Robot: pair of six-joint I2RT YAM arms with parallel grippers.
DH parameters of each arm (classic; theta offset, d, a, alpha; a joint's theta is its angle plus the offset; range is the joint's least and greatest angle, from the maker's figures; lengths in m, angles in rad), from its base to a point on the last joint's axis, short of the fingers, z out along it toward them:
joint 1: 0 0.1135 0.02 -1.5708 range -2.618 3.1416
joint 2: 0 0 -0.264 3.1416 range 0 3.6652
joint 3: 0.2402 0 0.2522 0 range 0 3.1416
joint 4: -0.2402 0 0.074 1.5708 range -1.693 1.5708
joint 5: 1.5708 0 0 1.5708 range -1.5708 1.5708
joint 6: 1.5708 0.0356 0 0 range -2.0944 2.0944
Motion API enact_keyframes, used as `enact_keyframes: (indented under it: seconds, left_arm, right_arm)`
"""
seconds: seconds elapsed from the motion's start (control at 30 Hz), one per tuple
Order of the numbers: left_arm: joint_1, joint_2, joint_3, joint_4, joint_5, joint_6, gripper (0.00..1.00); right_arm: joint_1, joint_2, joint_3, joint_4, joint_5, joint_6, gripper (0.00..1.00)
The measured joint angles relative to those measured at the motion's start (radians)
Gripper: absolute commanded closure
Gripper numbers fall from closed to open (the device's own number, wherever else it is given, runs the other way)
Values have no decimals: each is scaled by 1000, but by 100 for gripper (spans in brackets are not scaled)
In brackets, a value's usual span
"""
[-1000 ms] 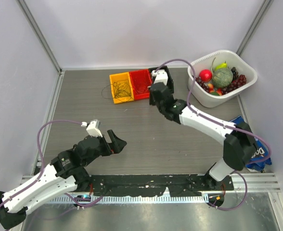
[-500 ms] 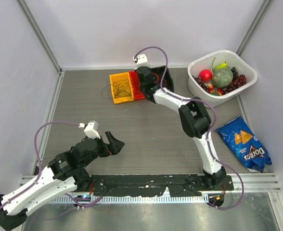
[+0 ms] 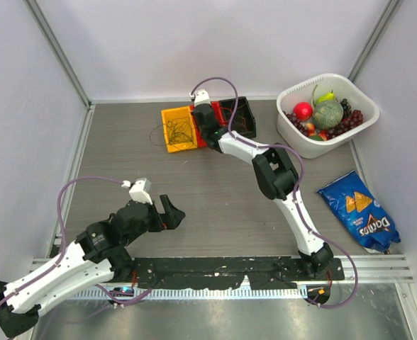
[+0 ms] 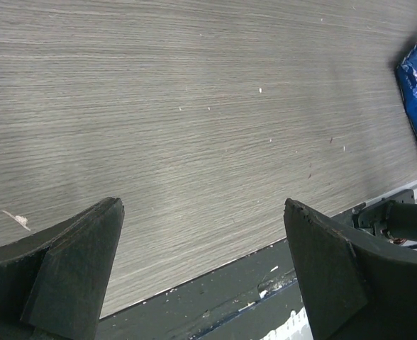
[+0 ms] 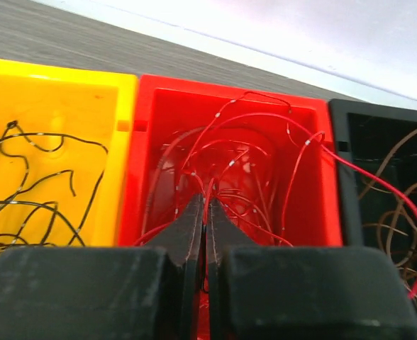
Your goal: Untangle the cables
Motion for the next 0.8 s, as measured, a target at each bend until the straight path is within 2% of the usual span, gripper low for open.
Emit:
enact_keyframes:
  seconds: [0.1,0.27,0.4,0.47,0.67,0.8]
  left_arm:
    - [0,-18,0,-3,4,0,0]
    - [0,-86,3,-26,4,-20,0]
    - [0,-128,11,-61,4,-45,0]
    - [0,-142,17,-78,4,-53,0]
    - [0,-152,41,-117,5,-79,0]
    - [0,-158,46,-124,7,-101,0]
  right_arm:
    - [-13,18,53,-70,-74,64,80]
    - [-56,45,188,-231,-148,173,46]
    - [-80,38,240,-329,-161,217,32]
    - [-86,27,240,-377,-169,230,29]
    - [-75,-16,235,-489,-187,227,27]
    - [-69,-116,156,-515,-187,222,27]
